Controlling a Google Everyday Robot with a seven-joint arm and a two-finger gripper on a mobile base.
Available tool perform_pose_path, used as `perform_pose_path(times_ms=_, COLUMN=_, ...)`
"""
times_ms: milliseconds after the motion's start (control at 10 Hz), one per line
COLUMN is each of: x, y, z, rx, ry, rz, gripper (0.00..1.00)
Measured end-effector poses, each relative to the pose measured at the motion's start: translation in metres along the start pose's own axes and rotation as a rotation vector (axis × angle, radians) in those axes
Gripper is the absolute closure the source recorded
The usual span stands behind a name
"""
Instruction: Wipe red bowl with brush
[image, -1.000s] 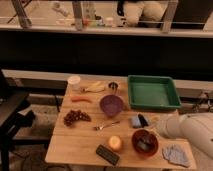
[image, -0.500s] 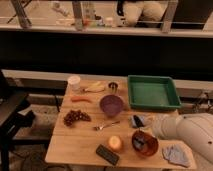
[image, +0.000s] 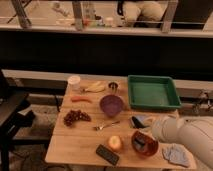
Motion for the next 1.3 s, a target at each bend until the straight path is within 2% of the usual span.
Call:
perform_pose_path(times_ms=400, x=-0.008, y=-0.010, z=0.004, rx=-0.002, ry=-0.010, rz=-0.063, gripper=0.98)
perform_pose_path(times_ms=900, x=0.003, y=-0.032, z=-0.001, rx=-0.010, ry=-0.010, rz=-0.103, gripper=0.98)
perform_pose_path(times_ms=1300, x=0.010, y=-0.035, z=-0.008, rx=-0.006, ry=0.012, rz=-0.122, gripper=0.98)
